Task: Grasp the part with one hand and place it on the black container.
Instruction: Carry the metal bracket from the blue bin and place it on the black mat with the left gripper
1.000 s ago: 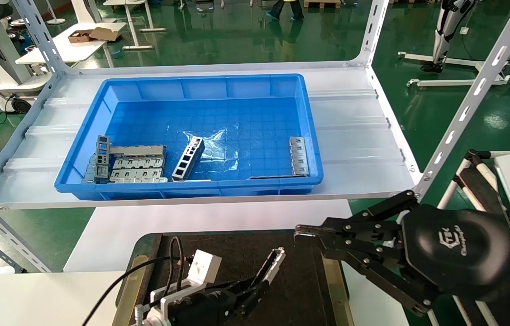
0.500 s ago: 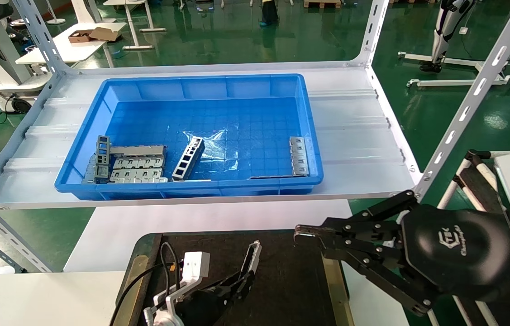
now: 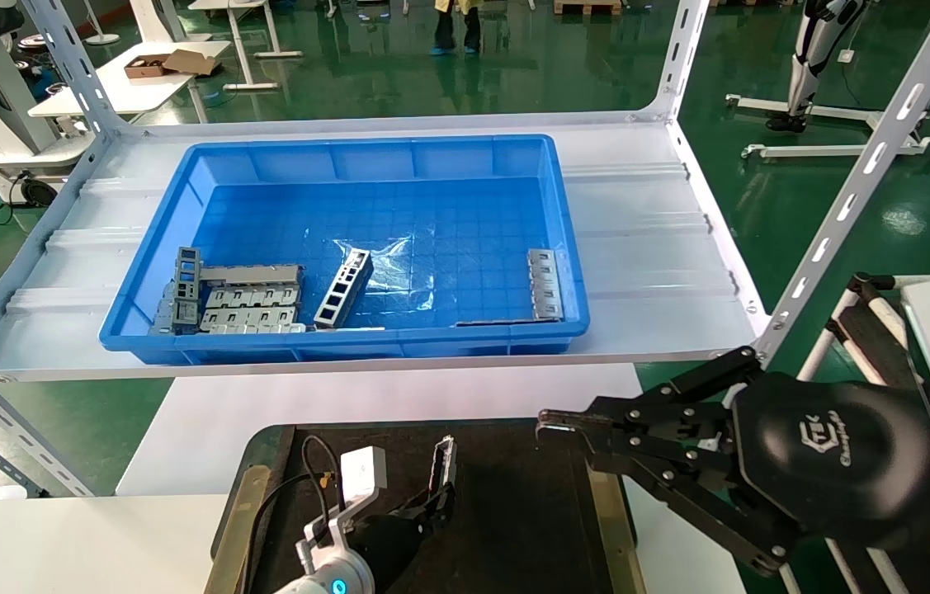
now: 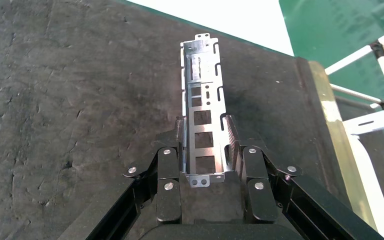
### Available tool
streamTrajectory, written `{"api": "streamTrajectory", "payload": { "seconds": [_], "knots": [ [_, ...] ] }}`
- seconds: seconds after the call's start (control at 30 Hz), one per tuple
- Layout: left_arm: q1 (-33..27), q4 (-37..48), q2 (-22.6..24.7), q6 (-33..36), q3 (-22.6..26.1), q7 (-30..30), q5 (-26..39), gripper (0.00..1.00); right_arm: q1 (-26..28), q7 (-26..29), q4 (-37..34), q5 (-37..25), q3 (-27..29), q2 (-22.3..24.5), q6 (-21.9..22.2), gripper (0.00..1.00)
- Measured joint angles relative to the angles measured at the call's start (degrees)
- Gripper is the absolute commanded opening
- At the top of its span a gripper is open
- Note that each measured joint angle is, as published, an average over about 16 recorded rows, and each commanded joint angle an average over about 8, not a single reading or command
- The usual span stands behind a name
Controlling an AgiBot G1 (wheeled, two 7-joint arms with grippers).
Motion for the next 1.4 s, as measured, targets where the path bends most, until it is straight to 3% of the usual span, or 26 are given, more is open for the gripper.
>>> {"api": "streamTrajectory", "payload": {
  "seconds": [0.27, 0.33, 0.37, 0.53, 0.6, 0.63, 1.07, 1.4],
  "knots": [
    [-1.5, 1.0, 1.9, -2.5, 2.5, 1.8, -5.0, 0.0, 0.0, 0.0, 0.0, 0.0, 0.0, 0.0, 0.0, 0.0],
    [-1.6, 1.2, 2.2, -2.7, 2.8, 2.0, -5.4, 0.06, 0.0, 0.0, 0.0, 0.0, 0.0, 0.0, 0.0, 0.06],
    [-1.6, 1.4, 2.3, -2.7, 2.9, 2.0, -5.5, 0.13, 0.0, 0.0, 0.0, 0.0, 0.0, 0.0, 0.0, 0.19],
    [-1.5, 2.2, 2.6, -2.7, 3.1, 2.2, -5.7, 0.76, 0.0, 0.0, 0.0, 0.0, 0.0, 0.0, 0.0, 0.81],
    [-1.4, 2.4, 2.7, -2.6, 3.1, 2.2, -5.7, 0.95, 0.0, 0.0, 0.0, 0.0, 0.0, 0.0, 0.0, 1.0],
    [-1.3, 2.6, 2.8, -2.5, 3.1, 2.1, -5.7, 1.0, 0.0, 0.0, 0.0, 0.0, 0.0, 0.0, 0.0, 1.0],
    [-1.0, 2.8, 2.7, -1.7, 3.1, 2.2, -4.7, 1.0, 0.0, 0.0, 0.0, 0.0, 0.0, 0.0, 0.0, 1.0],
    [-1.5, -2.2, -1.2, -0.6, 2.9, 3.5, -0.5, 1.0, 0.0, 0.0, 0.0, 0.0, 0.0, 0.0, 0.0, 1.0]
  ]
}}
